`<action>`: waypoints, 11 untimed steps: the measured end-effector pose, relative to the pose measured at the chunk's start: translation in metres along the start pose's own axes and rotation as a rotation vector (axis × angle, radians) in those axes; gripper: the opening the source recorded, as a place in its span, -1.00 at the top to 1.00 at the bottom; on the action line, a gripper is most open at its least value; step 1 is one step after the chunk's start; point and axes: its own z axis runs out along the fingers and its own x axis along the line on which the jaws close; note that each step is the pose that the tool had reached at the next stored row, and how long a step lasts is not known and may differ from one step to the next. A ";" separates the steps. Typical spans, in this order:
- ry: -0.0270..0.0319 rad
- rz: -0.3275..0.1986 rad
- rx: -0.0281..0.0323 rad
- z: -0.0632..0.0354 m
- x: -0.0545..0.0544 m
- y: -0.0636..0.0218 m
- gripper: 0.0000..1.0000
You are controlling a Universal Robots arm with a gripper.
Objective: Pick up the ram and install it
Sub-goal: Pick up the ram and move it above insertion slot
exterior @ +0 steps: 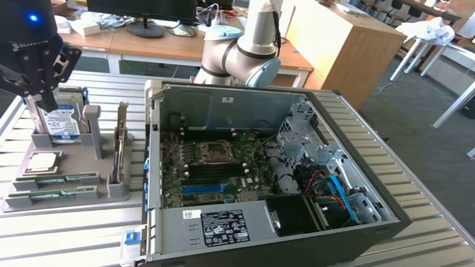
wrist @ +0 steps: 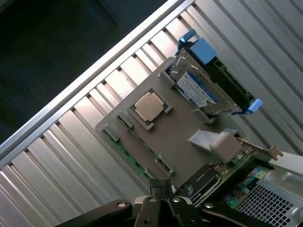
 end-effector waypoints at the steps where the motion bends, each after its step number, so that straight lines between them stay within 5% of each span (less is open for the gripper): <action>1: 0.0007 -0.014 -0.0003 0.0000 0.000 0.0000 0.80; 11: 0.0072 -0.159 -0.0037 0.0000 0.000 0.0000 0.80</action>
